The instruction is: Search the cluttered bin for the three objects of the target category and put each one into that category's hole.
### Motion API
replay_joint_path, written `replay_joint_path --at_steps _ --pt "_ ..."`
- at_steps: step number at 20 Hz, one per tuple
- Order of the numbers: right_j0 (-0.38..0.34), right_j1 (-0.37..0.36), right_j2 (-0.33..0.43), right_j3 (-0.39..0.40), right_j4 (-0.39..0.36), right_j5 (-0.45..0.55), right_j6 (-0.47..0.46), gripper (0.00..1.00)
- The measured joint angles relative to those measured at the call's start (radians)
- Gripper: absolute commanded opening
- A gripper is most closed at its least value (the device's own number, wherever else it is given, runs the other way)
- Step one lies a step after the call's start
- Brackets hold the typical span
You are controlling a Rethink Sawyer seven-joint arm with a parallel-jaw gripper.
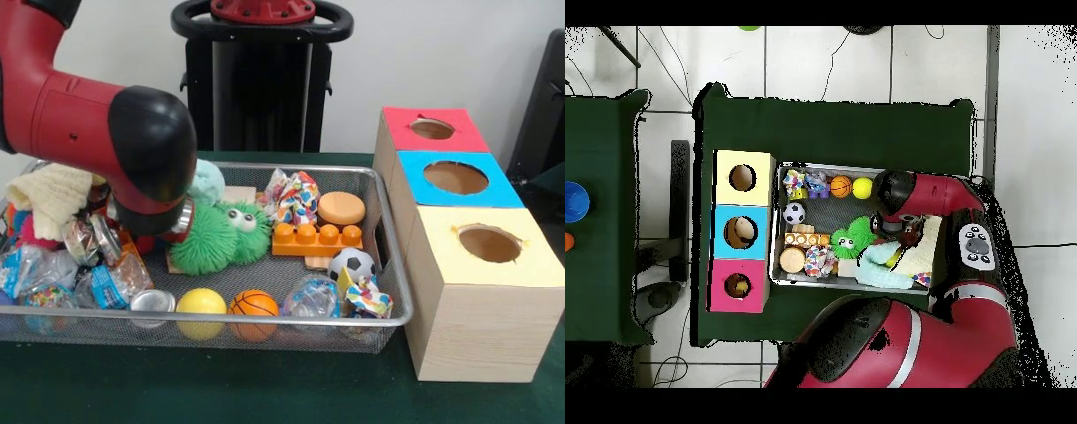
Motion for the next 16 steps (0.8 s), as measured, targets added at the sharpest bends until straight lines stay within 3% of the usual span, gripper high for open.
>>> replay_joint_path --at_steps 16 --pt "-0.002 0.004 -0.028 -0.013 0.0 0.033 0.0 1.0"
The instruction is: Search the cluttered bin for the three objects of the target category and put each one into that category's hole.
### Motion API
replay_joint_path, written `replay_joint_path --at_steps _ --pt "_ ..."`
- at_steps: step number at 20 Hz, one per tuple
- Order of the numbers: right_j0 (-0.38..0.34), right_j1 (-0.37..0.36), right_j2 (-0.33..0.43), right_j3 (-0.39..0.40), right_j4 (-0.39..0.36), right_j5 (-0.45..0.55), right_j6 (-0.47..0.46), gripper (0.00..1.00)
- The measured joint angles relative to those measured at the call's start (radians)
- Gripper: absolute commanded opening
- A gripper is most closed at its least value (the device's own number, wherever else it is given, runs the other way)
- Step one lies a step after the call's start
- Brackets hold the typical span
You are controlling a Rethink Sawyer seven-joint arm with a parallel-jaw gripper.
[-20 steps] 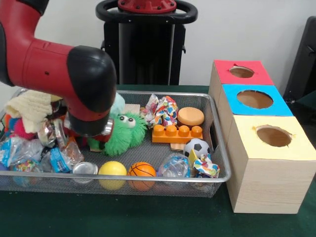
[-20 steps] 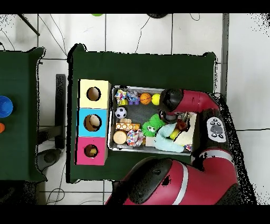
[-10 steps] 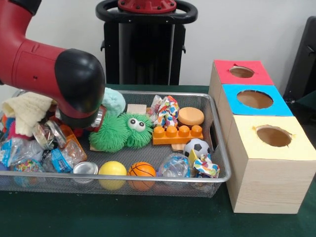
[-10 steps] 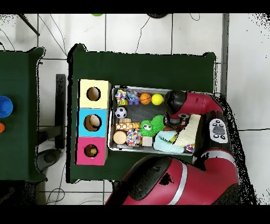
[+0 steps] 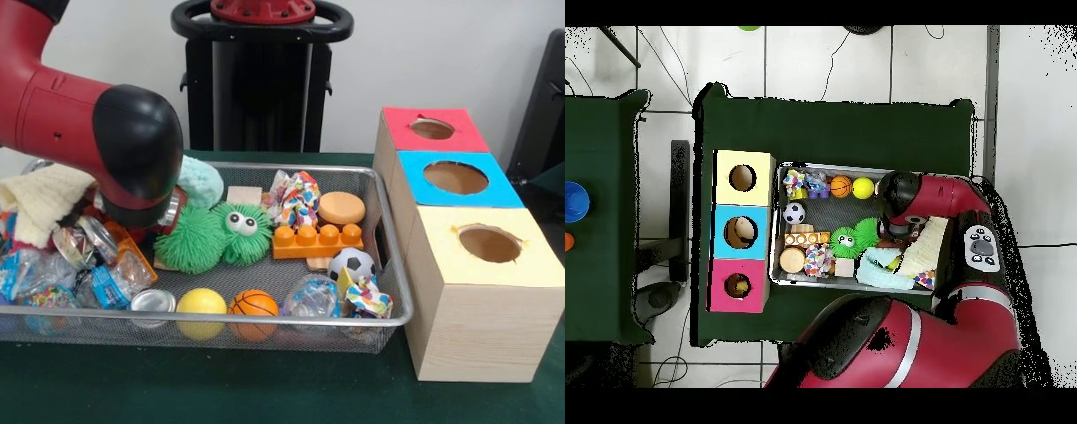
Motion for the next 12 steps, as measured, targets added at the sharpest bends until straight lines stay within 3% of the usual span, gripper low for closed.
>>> replay_joint_path --at_steps 12 --pt "-0.008 -0.002 0.0 0.005 0.008 -0.001 0.0 1.0"
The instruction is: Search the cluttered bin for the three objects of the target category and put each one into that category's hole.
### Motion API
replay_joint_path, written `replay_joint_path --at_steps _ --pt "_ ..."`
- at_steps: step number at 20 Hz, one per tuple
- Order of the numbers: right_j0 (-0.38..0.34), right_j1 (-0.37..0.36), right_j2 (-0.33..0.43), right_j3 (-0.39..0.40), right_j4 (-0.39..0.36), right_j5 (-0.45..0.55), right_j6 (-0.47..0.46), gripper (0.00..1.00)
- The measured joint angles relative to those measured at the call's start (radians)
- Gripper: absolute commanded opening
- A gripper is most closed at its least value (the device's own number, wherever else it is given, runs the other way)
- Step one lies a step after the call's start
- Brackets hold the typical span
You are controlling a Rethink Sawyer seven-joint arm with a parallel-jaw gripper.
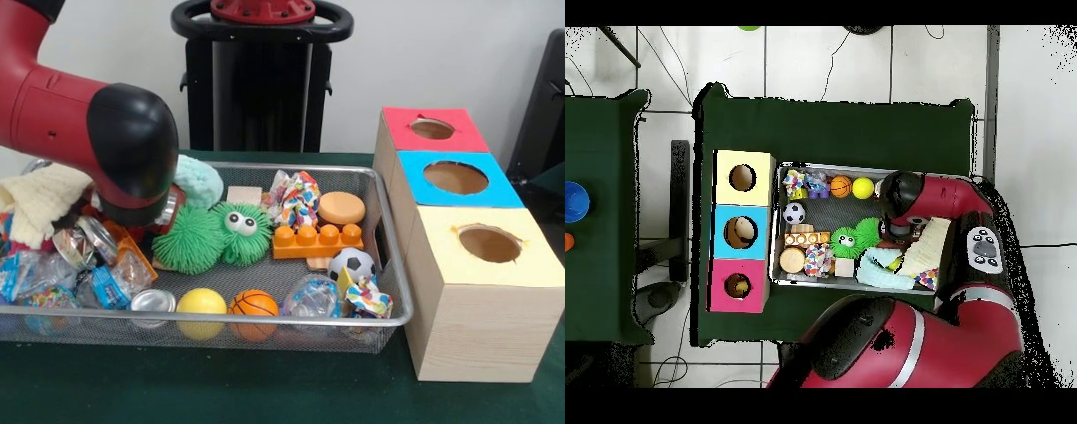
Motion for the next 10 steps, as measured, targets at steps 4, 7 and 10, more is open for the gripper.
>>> replay_joint_path --at_steps 4,7,10 --pt "-0.01 -0.005 0.0 0.016 0.022 -0.014 0.0 1.0" --pt "-0.027 -0.015 0.0 0.044 0.061 -0.045 0.0 1.0" --pt "-0.05 -0.034 0.0 0.086 0.117 -0.086 0.0 1.0"
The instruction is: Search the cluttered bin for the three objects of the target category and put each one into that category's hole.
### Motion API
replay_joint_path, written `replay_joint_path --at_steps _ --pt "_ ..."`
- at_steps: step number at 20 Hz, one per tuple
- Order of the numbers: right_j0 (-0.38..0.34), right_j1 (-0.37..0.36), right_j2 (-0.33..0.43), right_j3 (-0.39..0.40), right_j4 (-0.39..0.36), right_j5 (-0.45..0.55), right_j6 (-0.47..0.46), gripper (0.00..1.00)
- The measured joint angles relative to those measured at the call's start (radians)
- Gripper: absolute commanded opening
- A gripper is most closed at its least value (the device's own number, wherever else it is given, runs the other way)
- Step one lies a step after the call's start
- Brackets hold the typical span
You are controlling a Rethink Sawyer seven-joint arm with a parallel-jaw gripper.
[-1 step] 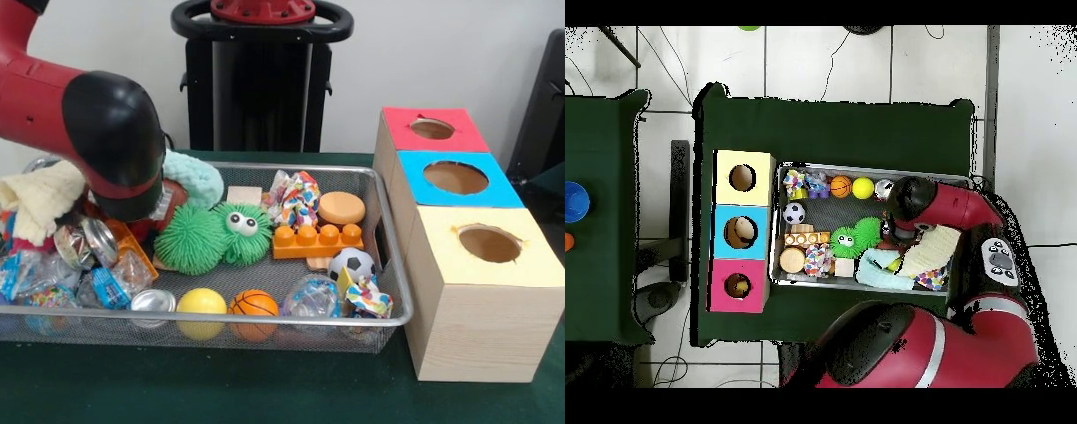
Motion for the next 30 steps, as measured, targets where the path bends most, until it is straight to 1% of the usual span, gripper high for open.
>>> replay_joint_path --at_steps 7,16,19,23,26,27,30 --pt "-0.048 -0.037 0.0 0.097 0.117 -0.083 0.0 1.0" --pt "-0.114 -0.048 0.015 0.237 0.22 -0.177 0.0 1.0" --pt "-0.153 -0.057 0.035 0.295 0.273 -0.238 0.0 1.0" --pt "-0.229 -0.085 0.079 0.398 0.359 -0.373 0.0 1.0" --pt "-0.269 -0.093 0.107 0.456 0.399 -0.444 0.0 1.0" --pt "-0.29 -0.096 0.123 0.487 0.42 -0.48 0.0 1.0" --pt "-0.322 -0.099 0.15 0.536 0.453 -0.534 0.0 1.0"
